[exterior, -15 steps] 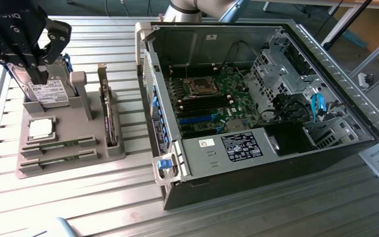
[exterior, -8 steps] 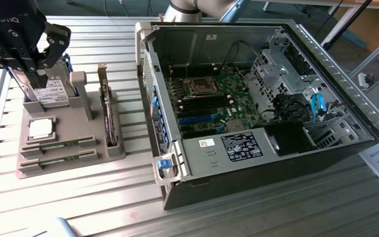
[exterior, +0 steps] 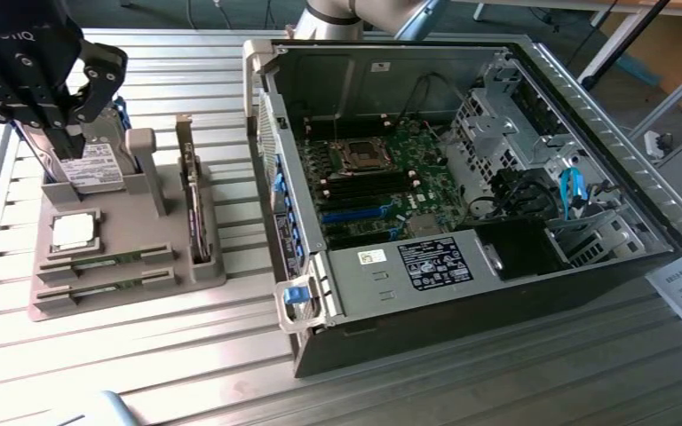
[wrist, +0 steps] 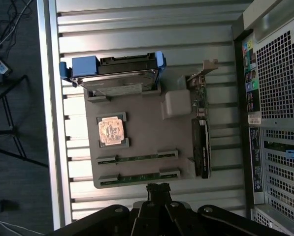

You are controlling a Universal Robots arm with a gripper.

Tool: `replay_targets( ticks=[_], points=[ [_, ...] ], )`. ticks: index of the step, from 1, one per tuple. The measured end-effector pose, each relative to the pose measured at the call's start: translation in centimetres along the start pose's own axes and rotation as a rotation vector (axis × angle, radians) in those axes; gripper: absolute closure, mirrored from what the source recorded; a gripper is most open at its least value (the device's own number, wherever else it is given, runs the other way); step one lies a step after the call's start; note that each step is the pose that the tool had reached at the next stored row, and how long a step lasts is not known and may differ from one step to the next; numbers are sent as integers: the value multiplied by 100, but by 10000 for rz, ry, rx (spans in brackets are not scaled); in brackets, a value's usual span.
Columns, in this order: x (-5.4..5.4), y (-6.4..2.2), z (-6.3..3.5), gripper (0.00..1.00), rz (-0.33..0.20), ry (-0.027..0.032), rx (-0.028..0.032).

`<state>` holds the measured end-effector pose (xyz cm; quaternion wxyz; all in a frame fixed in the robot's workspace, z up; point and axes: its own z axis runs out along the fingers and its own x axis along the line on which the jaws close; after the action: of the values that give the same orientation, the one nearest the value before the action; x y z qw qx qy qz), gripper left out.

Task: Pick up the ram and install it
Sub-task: 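Pick up the ram and move it above insertion slot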

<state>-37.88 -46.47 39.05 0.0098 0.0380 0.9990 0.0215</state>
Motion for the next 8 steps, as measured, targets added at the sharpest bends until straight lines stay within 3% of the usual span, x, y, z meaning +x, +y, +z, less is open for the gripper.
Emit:
replay_targets(
  ticks=[3,8],
  points=[
    [-2,-3,-1,90,-35,20,0],
    [-2,-13,0,90,-851,54,-16]
  ],
)
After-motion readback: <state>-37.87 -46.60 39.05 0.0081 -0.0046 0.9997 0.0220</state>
